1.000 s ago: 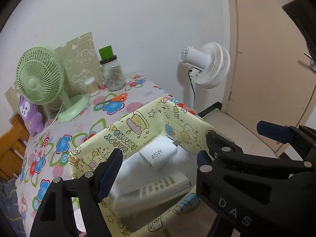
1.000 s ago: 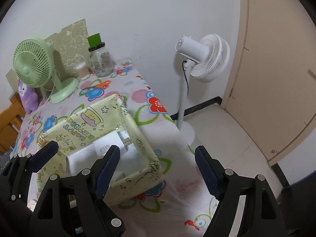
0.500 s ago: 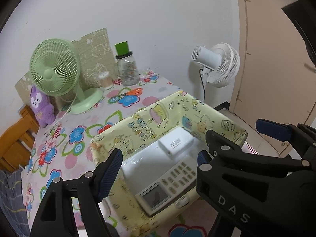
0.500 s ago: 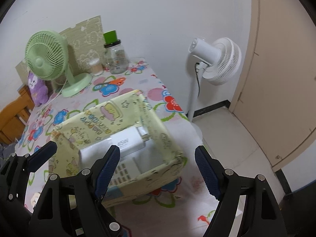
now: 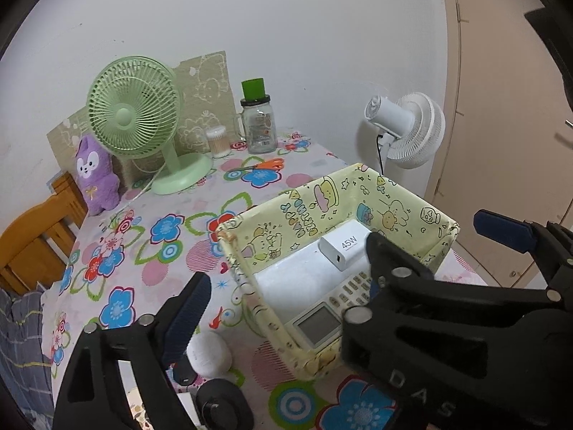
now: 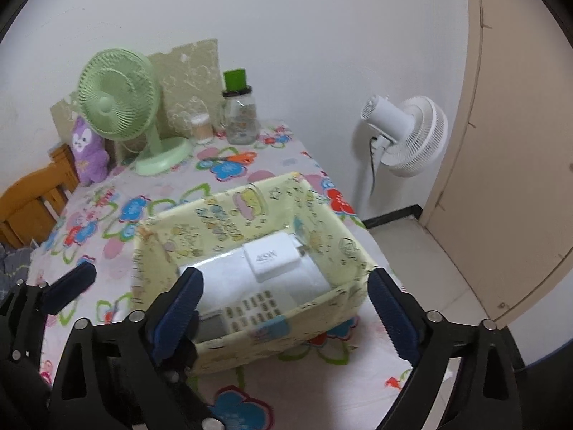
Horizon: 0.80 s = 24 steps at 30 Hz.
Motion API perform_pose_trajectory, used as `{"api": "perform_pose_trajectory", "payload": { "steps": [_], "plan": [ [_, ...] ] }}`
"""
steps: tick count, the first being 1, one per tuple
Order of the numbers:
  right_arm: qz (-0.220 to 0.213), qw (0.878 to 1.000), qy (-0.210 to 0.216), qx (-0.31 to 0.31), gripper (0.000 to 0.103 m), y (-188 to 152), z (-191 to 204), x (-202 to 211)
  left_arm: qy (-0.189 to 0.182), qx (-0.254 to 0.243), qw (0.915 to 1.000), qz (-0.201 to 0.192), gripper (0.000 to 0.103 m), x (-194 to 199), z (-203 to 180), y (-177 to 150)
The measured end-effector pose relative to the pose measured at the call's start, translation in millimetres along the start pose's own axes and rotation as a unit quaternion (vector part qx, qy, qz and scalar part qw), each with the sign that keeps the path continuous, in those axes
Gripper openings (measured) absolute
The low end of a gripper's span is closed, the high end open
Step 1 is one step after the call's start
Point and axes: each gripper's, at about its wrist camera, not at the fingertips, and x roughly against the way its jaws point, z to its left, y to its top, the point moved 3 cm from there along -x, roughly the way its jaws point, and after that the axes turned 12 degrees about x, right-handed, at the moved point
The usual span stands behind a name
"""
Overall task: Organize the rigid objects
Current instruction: 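Withdraw both open tools up out of the yellow box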
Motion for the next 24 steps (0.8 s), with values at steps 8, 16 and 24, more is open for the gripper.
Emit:
{"api": "perform_pose_trajectory", "payload": {
  "steps": [8,16,24],
  "plan": [
    [-0.017,1.000,0.006,0.003,0.102,-3.6,23.3,15.1,0.003,0.017,0.9998,-0.010,0.099,16.4,23.0,-8.5],
    [-0.019,1.000,0.003,0.022,0.102,-11.1,46.3,23.2,0.008,0.019,0.9997,-0.014,0.101,29.9,40.0,-21.5],
    [-0.033,0.999,0.023,0.036,0.102,-18.0,70.4,34.3,0.014,0.029,0.9993,-0.020,0.102,43.8,59.9,-32.8]
  ]
}}
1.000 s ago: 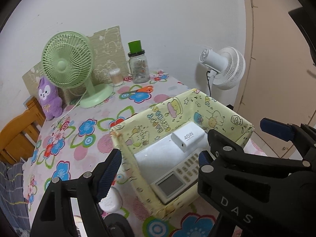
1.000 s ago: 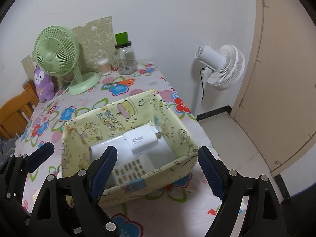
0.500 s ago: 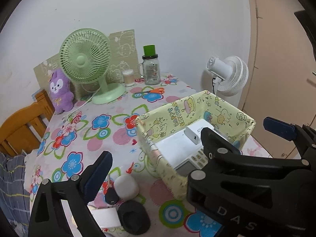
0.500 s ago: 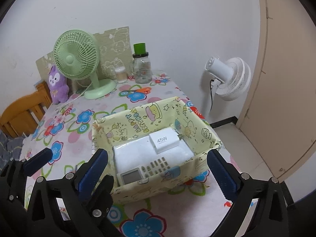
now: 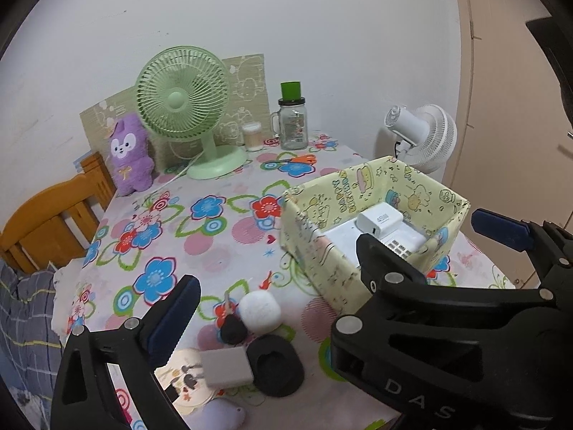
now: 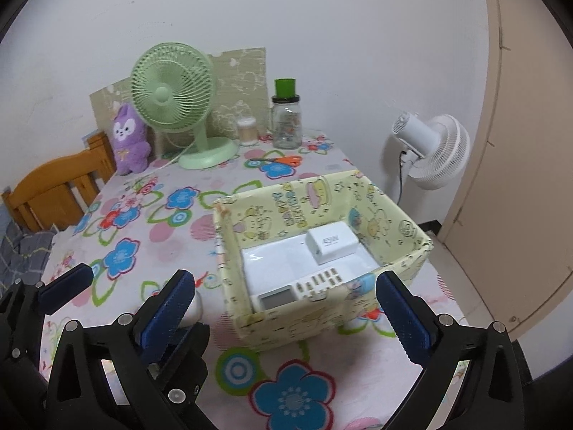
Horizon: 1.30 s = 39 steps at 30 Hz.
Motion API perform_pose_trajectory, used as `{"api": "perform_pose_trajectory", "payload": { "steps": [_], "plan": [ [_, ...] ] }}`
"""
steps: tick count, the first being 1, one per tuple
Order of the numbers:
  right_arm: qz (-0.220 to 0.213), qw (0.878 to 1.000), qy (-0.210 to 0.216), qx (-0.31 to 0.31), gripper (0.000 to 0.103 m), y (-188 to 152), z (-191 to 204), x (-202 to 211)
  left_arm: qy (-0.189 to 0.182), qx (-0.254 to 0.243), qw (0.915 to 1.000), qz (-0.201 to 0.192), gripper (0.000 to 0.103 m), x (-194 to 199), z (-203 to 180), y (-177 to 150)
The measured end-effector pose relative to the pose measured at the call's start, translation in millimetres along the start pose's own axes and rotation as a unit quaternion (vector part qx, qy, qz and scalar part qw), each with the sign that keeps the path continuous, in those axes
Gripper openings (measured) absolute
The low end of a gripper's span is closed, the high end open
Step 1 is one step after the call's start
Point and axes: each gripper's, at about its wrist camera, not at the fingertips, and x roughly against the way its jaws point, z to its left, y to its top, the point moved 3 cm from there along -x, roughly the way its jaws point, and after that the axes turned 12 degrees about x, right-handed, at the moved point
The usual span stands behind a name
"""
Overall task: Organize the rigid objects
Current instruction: 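Withdraw both open tools up out of the yellow box, then move the right tool to the small white plug charger and grasp it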
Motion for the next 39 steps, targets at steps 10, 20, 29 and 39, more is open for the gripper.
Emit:
{"api": "perform_pose_trajectory", "payload": {
  "steps": [10,20,29,39],
  "plan": [
    [-0.024,0.999,0.042,0.001,0.102,-11.6,30.1,6.1,0.013,0.016,0.9998,0.000,0.102,10.5,28.2,-16.6],
    [-0.029,0.997,0.054,0.037,0.102,-24.2,61.7,5.3,0.036,0.036,0.9987,0.008,0.102,12.4,60.7,-37.8],
    [-0.025,0.996,0.069,0.055,0.102,-34.2,86.4,-0.7,0.048,0.065,0.9967,0.011,0.102,12.6,91.8,-54.2],
    [-0.016,0.993,0.081,0.081,0.102,-48.9,114.0,-19.2,0.061,0.091,0.9931,0.041,0.102,-7.4,121.4,-78.0]
  ]
}}
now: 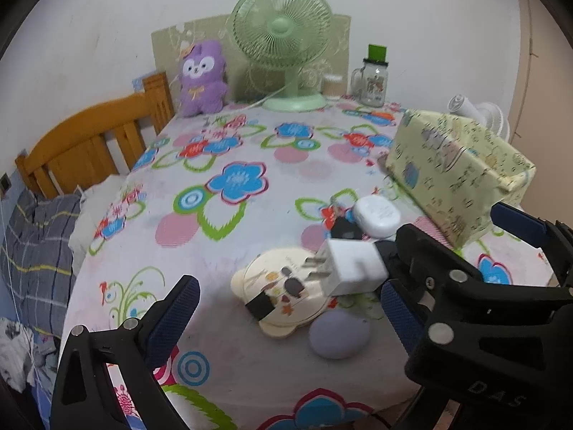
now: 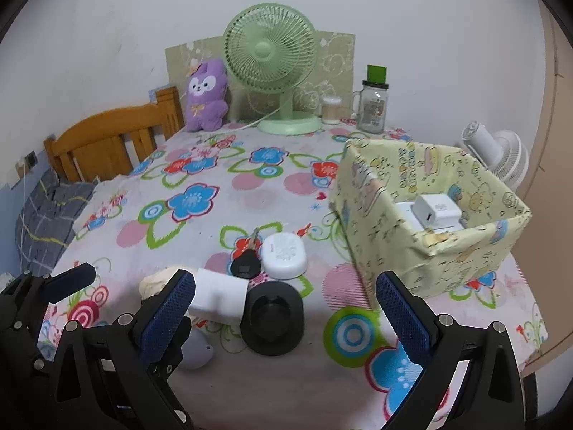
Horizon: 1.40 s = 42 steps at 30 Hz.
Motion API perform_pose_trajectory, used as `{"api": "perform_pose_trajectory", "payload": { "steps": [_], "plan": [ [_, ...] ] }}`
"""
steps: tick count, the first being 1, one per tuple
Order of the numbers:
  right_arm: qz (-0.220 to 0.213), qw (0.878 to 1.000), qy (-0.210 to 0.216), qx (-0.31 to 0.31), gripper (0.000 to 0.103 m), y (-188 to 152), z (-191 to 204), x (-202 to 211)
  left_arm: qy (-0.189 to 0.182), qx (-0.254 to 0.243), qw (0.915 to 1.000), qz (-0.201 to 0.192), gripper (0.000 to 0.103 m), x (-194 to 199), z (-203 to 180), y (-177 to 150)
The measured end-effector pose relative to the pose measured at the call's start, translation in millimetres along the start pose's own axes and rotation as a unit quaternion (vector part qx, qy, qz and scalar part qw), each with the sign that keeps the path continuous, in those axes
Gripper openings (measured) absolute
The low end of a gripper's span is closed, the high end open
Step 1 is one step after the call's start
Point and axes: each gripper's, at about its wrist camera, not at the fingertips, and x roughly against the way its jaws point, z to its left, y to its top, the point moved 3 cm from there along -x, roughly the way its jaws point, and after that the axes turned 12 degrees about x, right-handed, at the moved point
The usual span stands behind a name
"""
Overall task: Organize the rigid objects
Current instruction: 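Move the right tool to the small white plug charger and grasp it, then lift the white plug charger with the right tool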
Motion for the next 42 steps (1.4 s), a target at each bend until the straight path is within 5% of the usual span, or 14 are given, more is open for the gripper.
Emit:
{"api": "perform_pose_trajectory", "payload": {
  "steps": [20,29,31,42],
  "plan": [
    [0.051,0.998,0.042,0.010,0.096,-8.3,27.6,-46.0,0.003,0.005,0.9991,0.042,0.102,-41.2,15.6,-10.5],
    [0.066,0.997,0.046,0.005,0.082,-6.8,33.8,-60.6,0.000,0.008,0.9988,0.048,0.102,-52.1,17.8,-8.3],
    [0.061,0.997,0.049,0.011,0.066,-5.2,35.8,-60.7,0.000,0.009,0.9988,0.049,0.102,-54.0,17.8,-8.3],
    [0.075,0.995,0.060,0.012,0.053,-2.4,38.3,-75.1,0.001,0.007,0.9987,0.050,0.099,-59.8,15.4,-7.4]
  ]
}}
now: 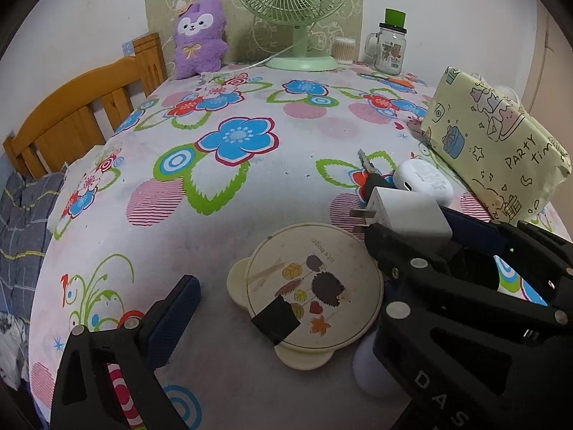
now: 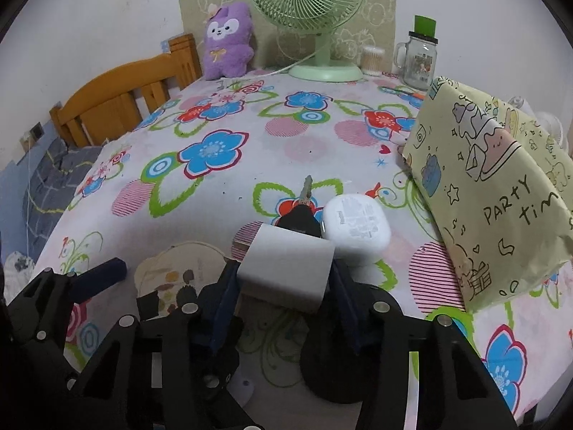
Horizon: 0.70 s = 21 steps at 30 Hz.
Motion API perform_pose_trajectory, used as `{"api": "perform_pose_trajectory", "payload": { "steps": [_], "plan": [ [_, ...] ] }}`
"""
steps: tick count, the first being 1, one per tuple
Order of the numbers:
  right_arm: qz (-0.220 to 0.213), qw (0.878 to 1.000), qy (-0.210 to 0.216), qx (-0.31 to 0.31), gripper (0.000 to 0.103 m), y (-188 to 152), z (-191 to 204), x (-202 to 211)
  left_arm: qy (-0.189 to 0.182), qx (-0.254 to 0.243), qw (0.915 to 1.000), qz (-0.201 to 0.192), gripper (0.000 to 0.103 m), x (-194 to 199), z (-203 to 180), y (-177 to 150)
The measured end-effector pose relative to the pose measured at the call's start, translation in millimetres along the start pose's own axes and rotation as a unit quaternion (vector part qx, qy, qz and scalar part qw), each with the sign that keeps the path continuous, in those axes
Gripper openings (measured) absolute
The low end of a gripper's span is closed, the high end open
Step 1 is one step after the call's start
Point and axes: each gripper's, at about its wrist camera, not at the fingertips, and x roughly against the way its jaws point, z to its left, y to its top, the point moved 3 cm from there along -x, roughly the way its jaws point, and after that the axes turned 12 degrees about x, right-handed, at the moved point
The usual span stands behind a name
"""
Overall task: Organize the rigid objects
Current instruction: 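Lift the white plug charger with the right tool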
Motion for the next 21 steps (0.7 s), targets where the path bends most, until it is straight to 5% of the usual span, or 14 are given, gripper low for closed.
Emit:
{"api": "perform_pose_trajectory", "payload": {
  "steps": [4,21],
  "plan": [
    [-0.001,1.000,0.000,-0.004,0.053,-0.3,-1.8,-0.8,-0.006,-0.004,0.9999,-0.009,0.085,2.0,-2.7,2.2],
    [-0.019,0.999,-0.022,-0.014,0.053,5.6,-14.4,14.8,-0.003,-0.005,0.9998,-0.021,0.085,9.1,-8.5,13.0]
  ]
}}
